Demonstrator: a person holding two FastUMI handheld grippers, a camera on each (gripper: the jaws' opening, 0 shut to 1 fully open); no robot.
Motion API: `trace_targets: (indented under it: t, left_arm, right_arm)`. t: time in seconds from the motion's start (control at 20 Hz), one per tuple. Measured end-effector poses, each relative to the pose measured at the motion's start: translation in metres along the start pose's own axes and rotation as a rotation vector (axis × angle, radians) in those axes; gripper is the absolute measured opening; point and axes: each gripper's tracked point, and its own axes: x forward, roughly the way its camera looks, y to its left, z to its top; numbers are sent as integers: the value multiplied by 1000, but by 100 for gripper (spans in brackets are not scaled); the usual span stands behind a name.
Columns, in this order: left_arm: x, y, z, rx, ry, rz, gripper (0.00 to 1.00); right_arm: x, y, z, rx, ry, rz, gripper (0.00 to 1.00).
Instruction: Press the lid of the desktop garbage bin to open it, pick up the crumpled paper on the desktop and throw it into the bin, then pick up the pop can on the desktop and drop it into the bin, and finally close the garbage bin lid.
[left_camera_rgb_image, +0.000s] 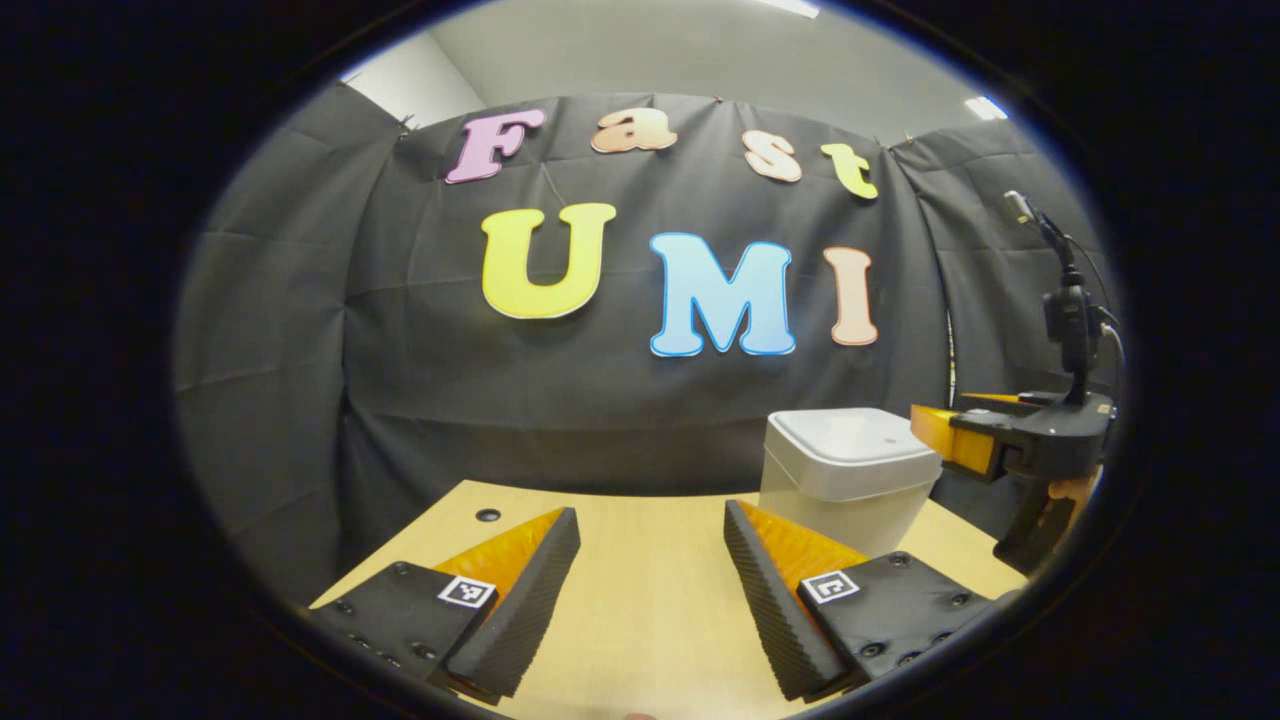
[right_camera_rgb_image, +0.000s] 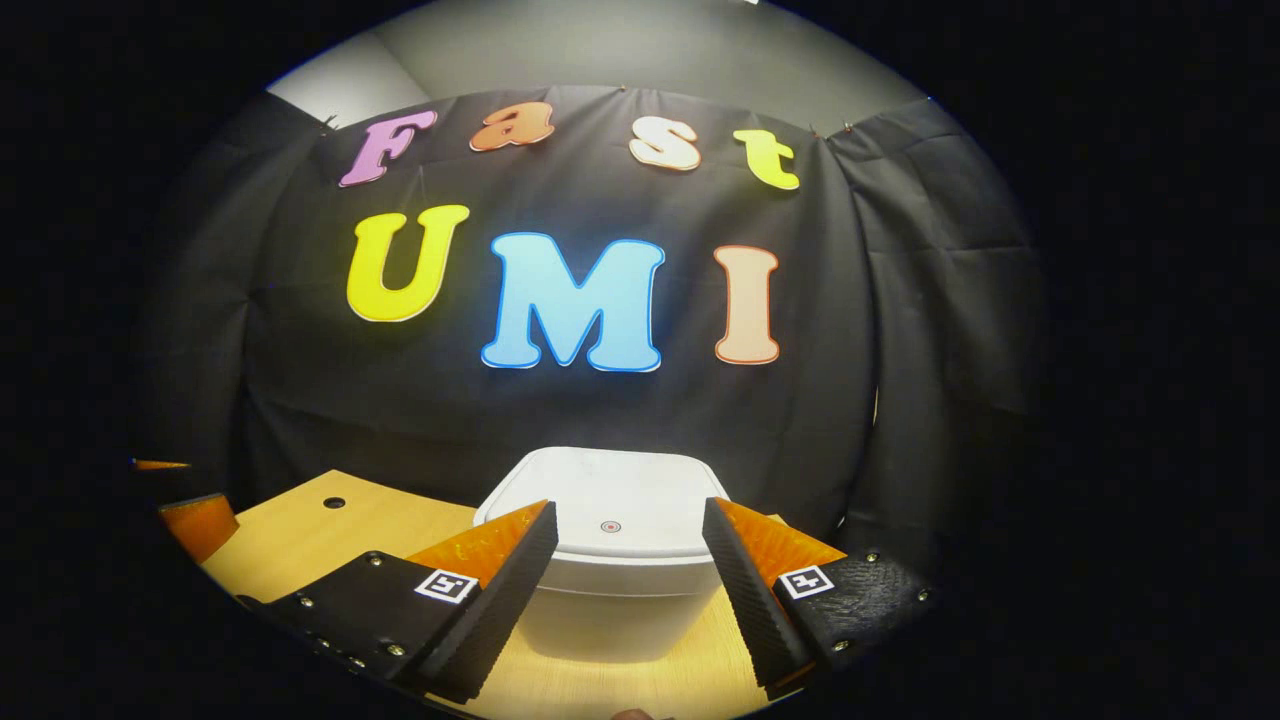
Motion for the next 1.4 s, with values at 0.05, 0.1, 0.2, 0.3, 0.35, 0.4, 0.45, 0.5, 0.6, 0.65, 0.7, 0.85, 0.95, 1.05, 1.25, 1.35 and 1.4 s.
trace_targets:
  t: [0.05,0.1,0.2,0.3,0.35,0.4,0.45,0.5,0.6,0.65,0.7,0.85,0.95,1.05,1.25,1.35,1.4]
  left_arm:
    - [1,-2,0,-3,-2,2,100]
    - [1,-2,0,-7,-5,6,100]
    - [3,-3,-1,-14,-9,19,100]
    - [2,-3,-4,-20,-10,37,100]
    - [2,-3,-6,-24,-8,47,100]
    - [1,-2,-7,-28,-8,58,100]
    - [0,-3,-8,-32,-8,69,95]
    - [-1,-3,-10,-35,-8,80,100]
    - [-7,-4,-14,-38,-7,98,100]
    - [-9,-4,-15,-35,-8,106,100]
    - [-10,-5,-14,-31,-12,112,95]
    - [-17,-10,-15,-23,-13,105,100]
    - [-19,-12,-12,-10,-18,91,100]
    - [-21,-9,-9,0,-27,82,100]
    - [-23,-3,-5,-10,-37,62,100]
    - [-24,3,-9,-7,-33,57,95]
    - [-25,5,-9,-6,-35,54,100]
  right_arm:
    - [-5,3,0,-7,-6,12,94]
    - [-11,5,-2,-11,-9,25,94]
    - [-21,10,-3,-13,-12,51,94]
    - [-33,14,-2,-19,-19,76,94]
    - [-39,15,-2,-26,-22,87,94]
    - [-45,15,-3,-32,-26,98,94]
    - [-50,16,-3,-36,-29,109,94]
    - [-56,16,-2,-40,-34,120,94]
    - [-67,18,-5,-41,-35,143,94]
    - [-71,18,-6,-40,-34,152,94]
    - [-76,18,-6,-36,-38,160,94]
    - [-84,18,-4,-25,-57,153,94]
    - [-85,20,-3,-13,-65,142,94]
    - [-88,26,-4,2,-54,148,94]
    - [-89,34,-1,2,-59,137,94]
    - [-91,39,0,7,-59,133,94]
    - [-92,42,0,9,-62,133,94]
